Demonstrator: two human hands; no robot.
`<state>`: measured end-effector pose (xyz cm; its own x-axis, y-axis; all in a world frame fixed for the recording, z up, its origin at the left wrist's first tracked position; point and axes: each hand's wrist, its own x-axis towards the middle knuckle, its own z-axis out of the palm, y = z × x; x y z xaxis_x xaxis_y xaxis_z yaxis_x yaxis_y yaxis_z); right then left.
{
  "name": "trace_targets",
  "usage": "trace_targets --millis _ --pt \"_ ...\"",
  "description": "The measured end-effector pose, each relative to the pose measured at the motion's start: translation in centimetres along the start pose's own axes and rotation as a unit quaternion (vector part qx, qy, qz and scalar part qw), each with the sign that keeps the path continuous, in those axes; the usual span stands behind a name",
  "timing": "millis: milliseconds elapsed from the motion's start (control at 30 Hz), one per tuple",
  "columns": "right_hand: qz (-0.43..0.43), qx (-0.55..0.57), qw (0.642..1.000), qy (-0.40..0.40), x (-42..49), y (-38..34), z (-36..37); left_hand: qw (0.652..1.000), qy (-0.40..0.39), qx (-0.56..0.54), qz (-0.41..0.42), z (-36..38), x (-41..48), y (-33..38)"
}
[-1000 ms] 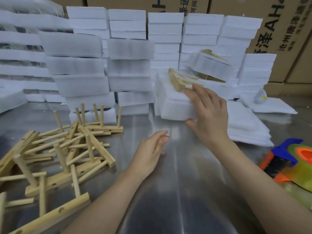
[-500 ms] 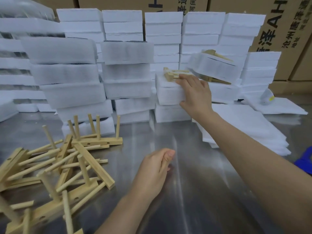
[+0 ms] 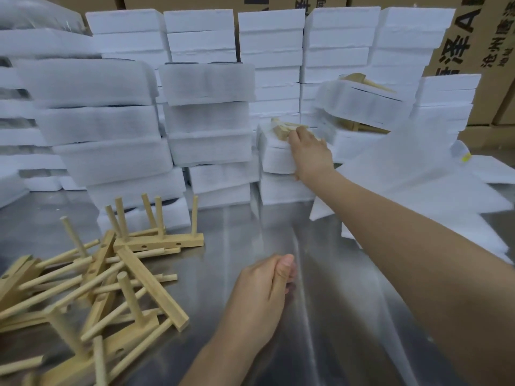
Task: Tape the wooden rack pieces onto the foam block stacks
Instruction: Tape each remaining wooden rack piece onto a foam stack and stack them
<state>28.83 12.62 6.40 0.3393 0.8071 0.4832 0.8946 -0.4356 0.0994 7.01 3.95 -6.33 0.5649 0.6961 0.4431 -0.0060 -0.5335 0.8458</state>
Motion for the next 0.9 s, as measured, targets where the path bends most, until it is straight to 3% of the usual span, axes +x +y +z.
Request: trace_targets --millis 133,300,367,400,467,500,567,667,767,900 --pt "0.025 0.020 0.999 -0.025 0.8 -0.1 0.6 0.999 -0.005 0.034 0.001 -0.2 0.1 -0.1" --pt "0.009 0.060 0.990 -0.128 2.0 -0.7 -4.4 0.998 -0.011 0.059 -0.004 -0.2 0.1 0.4" --pt "0.030 0.122 0.992 -0.022 2.7 -2.2 -7.5 0.998 -0.015 0.066 -0.007 -0.2 0.0 0.4" --pt "0.039 0.156 0.984 0.070 3.1 -3.2 -8.9 0.997 -0.016 0.071 -0.008 -0.3 0.0 0.4" --pt "-0.016 0.215 0.949 0.232 3.8 -5.7 -10.8 0.997 -0.020 0.080 -0.007 -0.4 -0.1 0.7" --pt "-0.065 0.234 0.939 0.245 4.3 -7.0 -11.7 0.996 -0.023 0.086 -0.002 -0.5 -0.2 1.0" --pt "-0.140 0.217 0.955 0.146 5.3 -9.4 -12.6 0.993 -0.032 0.112 0.015 -0.7 -0.3 1.6" --pt "-0.110 0.168 0.979 0.011 6.6 -11.3 -12.6 0.985 -0.043 0.159 0.050 -0.9 -0.5 2.4" --pt "-0.111 0.212 0.971 0.022 7.0 -11.1 -12.3 0.981 -0.047 0.181 0.061 -1.1 -0.5 2.8" --pt "-0.103 0.293 0.946 0.091 4.7 -9.9 -13.1 0.990 -0.036 0.135 0.028 -0.9 -0.3 2.3"
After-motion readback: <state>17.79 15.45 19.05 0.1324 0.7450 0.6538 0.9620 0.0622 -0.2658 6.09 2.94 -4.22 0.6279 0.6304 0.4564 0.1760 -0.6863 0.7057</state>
